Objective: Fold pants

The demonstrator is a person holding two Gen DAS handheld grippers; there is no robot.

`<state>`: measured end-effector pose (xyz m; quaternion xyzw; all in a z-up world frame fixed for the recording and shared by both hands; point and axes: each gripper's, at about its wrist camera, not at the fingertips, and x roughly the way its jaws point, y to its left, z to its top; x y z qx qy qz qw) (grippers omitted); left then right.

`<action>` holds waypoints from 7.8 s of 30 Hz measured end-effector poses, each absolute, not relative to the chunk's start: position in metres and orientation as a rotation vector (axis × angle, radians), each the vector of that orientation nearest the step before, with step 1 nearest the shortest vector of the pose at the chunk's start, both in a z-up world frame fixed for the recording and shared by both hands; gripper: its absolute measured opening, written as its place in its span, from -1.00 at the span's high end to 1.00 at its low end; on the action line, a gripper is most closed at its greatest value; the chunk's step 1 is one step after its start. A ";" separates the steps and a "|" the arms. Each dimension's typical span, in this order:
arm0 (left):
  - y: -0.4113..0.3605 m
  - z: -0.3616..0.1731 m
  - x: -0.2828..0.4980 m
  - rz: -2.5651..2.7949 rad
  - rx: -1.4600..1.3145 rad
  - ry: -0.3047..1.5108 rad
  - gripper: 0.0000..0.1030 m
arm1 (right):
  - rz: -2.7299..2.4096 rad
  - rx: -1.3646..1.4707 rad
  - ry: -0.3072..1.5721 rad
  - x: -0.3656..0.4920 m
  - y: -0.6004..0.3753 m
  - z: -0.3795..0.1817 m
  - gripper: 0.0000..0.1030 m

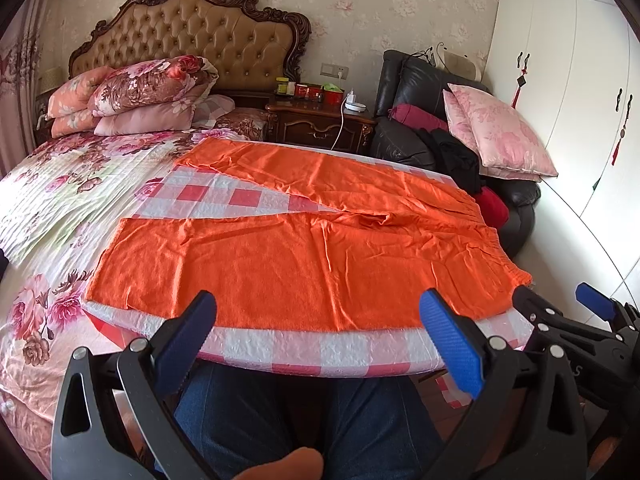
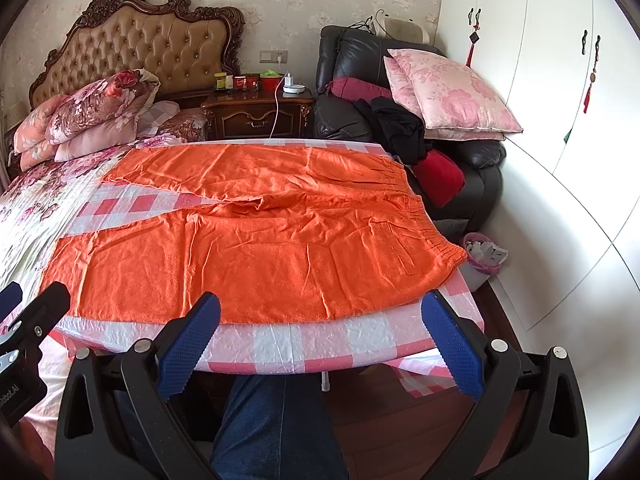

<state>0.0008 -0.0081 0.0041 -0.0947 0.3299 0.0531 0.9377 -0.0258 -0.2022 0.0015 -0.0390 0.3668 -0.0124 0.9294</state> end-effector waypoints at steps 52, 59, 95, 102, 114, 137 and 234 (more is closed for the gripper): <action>-0.007 0.003 0.000 0.106 -0.200 0.674 -0.97 | -0.029 -0.075 0.751 -0.026 -0.203 0.000 -0.89; -0.007 0.003 0.000 0.106 -0.201 0.674 -0.97 | -0.029 -0.076 0.752 -0.025 -0.202 0.000 -0.89; 0.108 -0.108 0.118 0.313 -0.288 0.969 -0.97 | -0.046 -0.161 1.182 0.488 -0.347 -0.121 -0.88; 0.140 -0.099 0.136 0.376 -0.285 0.957 -0.97 | -0.017 -0.274 1.222 0.524 -0.332 -0.158 -0.44; 0.213 -0.074 0.233 0.379 -0.419 0.876 -0.97 | 0.124 -0.312 0.956 0.456 -0.309 -0.089 0.96; 0.321 -0.163 0.449 0.000 -1.087 0.916 -0.14 | 0.480 -0.141 0.697 0.199 -0.313 -0.022 0.96; 0.336 -0.170 0.044 0.173 -1.099 0.812 0.87 | -0.005 0.865 0.962 0.181 -0.434 -0.144 -0.59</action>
